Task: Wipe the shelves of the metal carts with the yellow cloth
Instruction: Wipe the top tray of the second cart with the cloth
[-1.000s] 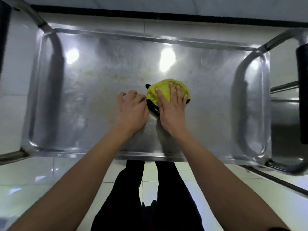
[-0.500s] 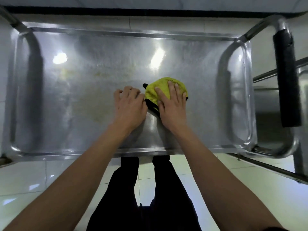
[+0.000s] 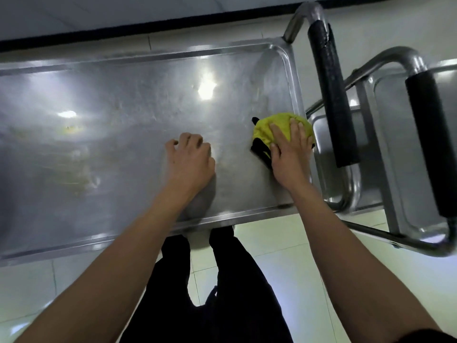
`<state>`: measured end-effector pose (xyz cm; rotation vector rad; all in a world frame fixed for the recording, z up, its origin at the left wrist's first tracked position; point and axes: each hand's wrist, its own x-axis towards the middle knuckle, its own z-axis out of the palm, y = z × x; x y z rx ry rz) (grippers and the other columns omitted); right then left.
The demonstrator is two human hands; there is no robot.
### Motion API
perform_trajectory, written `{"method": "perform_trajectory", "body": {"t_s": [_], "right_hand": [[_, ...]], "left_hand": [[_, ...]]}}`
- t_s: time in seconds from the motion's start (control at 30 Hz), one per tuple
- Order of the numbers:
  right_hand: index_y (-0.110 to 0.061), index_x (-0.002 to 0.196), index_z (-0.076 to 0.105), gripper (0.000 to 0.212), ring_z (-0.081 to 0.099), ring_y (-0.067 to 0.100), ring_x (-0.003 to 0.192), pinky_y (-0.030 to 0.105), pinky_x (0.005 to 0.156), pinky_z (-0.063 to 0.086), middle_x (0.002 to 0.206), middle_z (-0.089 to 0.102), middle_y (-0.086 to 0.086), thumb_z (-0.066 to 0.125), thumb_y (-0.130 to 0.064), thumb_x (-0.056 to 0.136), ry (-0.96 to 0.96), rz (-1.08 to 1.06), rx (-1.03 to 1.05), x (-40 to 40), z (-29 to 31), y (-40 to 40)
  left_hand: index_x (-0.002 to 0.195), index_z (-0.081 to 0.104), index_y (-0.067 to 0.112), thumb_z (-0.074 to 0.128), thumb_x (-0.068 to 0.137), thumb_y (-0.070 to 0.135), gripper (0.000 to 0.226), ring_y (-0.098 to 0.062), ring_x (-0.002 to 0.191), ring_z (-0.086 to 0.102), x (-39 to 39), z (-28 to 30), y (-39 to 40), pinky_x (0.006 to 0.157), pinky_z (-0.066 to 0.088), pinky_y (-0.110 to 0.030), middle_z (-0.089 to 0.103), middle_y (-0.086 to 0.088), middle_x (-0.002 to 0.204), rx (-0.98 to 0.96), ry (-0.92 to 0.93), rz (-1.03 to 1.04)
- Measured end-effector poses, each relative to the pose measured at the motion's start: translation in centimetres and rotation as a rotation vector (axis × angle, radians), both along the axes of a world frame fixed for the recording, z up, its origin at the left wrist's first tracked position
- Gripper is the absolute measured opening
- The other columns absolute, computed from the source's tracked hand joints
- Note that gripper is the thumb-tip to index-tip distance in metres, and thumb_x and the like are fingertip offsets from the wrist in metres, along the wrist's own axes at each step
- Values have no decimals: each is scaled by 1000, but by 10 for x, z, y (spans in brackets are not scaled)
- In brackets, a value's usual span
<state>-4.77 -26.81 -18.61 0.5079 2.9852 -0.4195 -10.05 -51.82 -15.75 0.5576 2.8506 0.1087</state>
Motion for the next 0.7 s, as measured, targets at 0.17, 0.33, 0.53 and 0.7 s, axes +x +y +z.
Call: {"method": "perform_trajectory", "body": {"t_s": [0.17, 0.33, 0.53, 0.7], "right_hand": [[-37, 149, 36, 51, 8, 33, 151, 59, 120, 7, 162, 16, 13, 43, -28, 99, -4, -35, -4, 4, 2, -2], [-37, 149, 35, 50, 6, 33, 151, 59, 121, 5, 163, 13, 12, 42, -29, 101, 8, -33, -24, 24, 5, -26], [-33, 147, 43, 48, 12, 35, 150, 61, 118, 9, 161, 20, 14, 46, -26, 100, 27, 10, -34, 34, 2, -96], [-35, 146, 43, 49, 13, 36, 149, 61, 118, 11, 162, 20, 12, 46, -26, 98, 31, 101, -20, 35, -5, -168]], "left_hand": [[114, 64, 17, 51, 87, 28, 32, -30, 126, 43, 9, 0, 3, 97, 31, -50, 57, -4, 131, -26, -2, -18], [139, 48, 15, 45, 93, 30, 49, -29, 141, 31, 21, 4, -14, 106, 26, -51, 41, -5, 151, -38, -43, -73], [131, 54, 16, 45, 97, 32, 38, -27, 142, 29, 39, 7, -78, 108, 24, -50, 46, -5, 145, 16, -56, 27], [110, 68, 17, 46, 95, 29, 29, -27, 128, 41, 57, 7, -141, 101, 28, -48, 61, 0, 128, -12, 1, 73]]}}
